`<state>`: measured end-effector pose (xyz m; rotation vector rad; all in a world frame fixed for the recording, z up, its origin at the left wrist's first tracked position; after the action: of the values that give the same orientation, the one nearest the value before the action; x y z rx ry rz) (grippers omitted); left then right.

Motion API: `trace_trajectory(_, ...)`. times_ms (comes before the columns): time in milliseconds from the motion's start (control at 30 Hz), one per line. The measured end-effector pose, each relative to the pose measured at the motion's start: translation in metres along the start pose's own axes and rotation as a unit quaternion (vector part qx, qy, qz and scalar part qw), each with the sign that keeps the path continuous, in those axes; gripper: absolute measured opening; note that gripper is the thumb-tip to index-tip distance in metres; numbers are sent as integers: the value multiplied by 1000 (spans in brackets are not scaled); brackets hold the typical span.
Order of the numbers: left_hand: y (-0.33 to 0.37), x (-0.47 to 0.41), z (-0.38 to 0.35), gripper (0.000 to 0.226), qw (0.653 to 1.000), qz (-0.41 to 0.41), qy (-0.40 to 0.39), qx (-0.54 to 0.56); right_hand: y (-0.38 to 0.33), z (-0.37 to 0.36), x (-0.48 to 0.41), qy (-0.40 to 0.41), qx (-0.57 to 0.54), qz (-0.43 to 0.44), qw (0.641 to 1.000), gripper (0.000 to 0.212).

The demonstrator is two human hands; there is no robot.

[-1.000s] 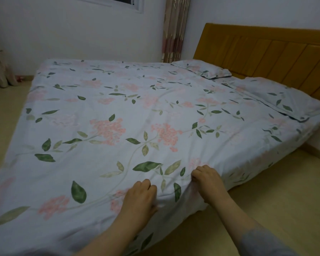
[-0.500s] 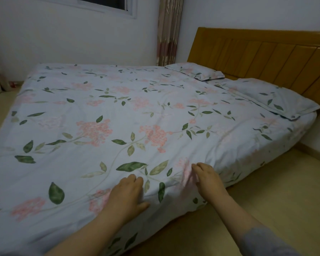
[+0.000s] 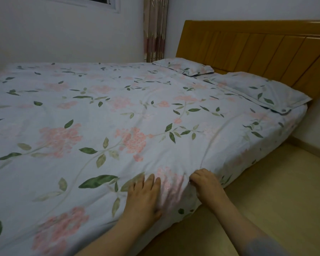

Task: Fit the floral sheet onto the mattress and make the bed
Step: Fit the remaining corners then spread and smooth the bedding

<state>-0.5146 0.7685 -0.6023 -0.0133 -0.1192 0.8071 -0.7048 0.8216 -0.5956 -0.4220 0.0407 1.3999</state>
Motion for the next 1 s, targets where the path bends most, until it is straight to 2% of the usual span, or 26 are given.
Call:
trace_trajectory(167,8,-15,-1,99,999,24,-37,-17,17,17,17,10,-46,33,998,14)
trace_trajectory(233,12,-22,16,93,999,36,-11,-39,17,20,9,23,-33,41,998,6)
trace_trajectory(333,12,-40,41,69,996,54,66,-18,37,15,-6,59,-51,-78,994,30)
trace_trajectory(400,17,-58,44,58,995,23,101,0,61,7,-12,41,-80,-173,981,45)
trace_trajectory(467,28,-73,39,56,993,-35,115,-4,82,2,-20,1,-68,-208,976,55)
trace_trajectory(533,40,-82,30,64,994,-63,88,8,99,4,-25,-18,-28,-208,978,60)
trace_trajectory(600,52,-89,19,78,997,-61,40,22,114,8,-31,-10,24,-190,981,54)
trace_trajectory(733,73,-100,6,87,998,-56,-10,14,117,15,-47,-2,93,-104,990,12)
trace_trajectory(867,75,-104,0,90,999,-42,-24,16,126,29,-34,39,89,-38,994,30)
trace_trajectory(1000,79,-113,11,99,999,14,-19,45,138,39,-16,73,15,-29,997,22)
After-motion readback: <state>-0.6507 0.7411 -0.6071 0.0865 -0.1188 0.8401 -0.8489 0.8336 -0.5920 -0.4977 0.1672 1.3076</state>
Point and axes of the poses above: each hand's wrist, its own x-axis away from the middle knuckle, its own z-axis out of the back of the hand, y = z × x, the point moved 6 cm from there along -x, towards the middle knuckle, and after that the axes turned 10 degrees about -x, right-handed, at the moved point
